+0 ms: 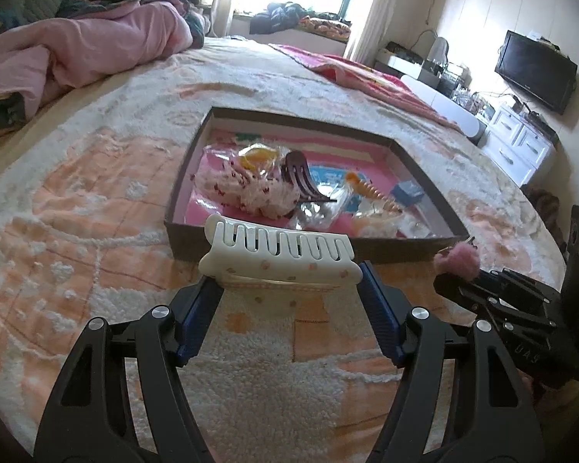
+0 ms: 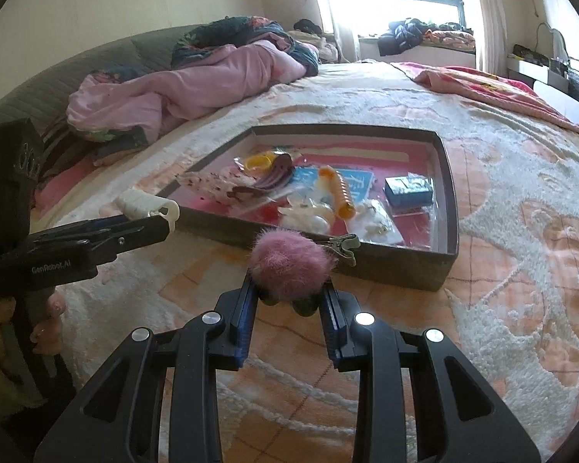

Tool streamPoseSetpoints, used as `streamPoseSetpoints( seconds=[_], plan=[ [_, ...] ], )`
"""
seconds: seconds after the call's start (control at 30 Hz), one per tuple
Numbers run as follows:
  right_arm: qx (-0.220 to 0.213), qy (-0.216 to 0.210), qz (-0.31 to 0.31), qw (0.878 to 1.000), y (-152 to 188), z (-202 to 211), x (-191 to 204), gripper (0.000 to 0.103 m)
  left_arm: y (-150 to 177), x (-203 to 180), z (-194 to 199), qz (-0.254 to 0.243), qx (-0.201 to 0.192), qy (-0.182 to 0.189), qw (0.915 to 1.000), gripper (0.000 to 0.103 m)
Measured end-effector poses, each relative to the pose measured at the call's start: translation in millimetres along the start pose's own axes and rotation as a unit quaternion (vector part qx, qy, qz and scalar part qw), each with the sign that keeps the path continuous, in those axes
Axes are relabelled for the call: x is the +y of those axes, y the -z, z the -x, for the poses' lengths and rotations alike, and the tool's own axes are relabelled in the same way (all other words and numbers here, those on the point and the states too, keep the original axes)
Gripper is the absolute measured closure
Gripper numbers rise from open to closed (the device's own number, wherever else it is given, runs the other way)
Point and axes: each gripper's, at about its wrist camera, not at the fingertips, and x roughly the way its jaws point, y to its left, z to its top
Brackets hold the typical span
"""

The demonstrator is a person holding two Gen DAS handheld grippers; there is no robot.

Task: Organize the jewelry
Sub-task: 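Carry the white clip with the left tool into the tray while the right tool carries the pom-pom there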

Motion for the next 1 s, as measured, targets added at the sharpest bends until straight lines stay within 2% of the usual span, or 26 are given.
streamPoseSetpoints(
  seconds=[0.4,1.0],
  plan=[
    [-0.023,0.004,-0.003,1.000,-13,10,-3,0.074,-16,4,8,0.008,-0.024,-0.004,0.9997,0.042],
    [-0.042,0.046,-0.018,0.998,-42,11,-31,0.074,-49,-5,-7,-0.004,-0.040,-0.004,0.9992,0.042]
  ],
)
